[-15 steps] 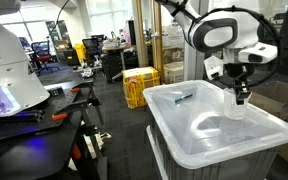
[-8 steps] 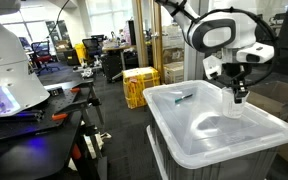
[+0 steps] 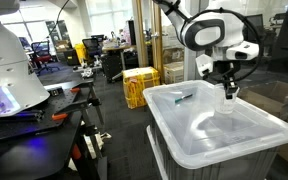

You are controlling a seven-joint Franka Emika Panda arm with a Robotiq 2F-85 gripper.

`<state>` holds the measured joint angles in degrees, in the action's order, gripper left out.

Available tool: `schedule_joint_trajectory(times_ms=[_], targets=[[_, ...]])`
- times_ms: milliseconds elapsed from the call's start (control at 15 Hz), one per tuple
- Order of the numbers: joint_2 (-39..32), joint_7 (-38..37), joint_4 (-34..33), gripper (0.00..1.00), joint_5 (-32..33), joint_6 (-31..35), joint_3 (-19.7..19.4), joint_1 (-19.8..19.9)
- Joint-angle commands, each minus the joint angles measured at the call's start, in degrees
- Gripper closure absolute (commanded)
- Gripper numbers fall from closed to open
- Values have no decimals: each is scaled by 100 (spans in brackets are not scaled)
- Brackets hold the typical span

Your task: Take the green marker out of the cup, move the cup to the left

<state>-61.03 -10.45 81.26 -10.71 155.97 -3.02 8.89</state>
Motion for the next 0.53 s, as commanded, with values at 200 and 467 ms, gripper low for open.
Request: schedule_joint_trajectory(times_ms=[200, 467], targets=[[908, 182, 1462, 99, 96, 614, 35, -273], [1291, 126, 2116, 99, 157, 864, -23, -477]])
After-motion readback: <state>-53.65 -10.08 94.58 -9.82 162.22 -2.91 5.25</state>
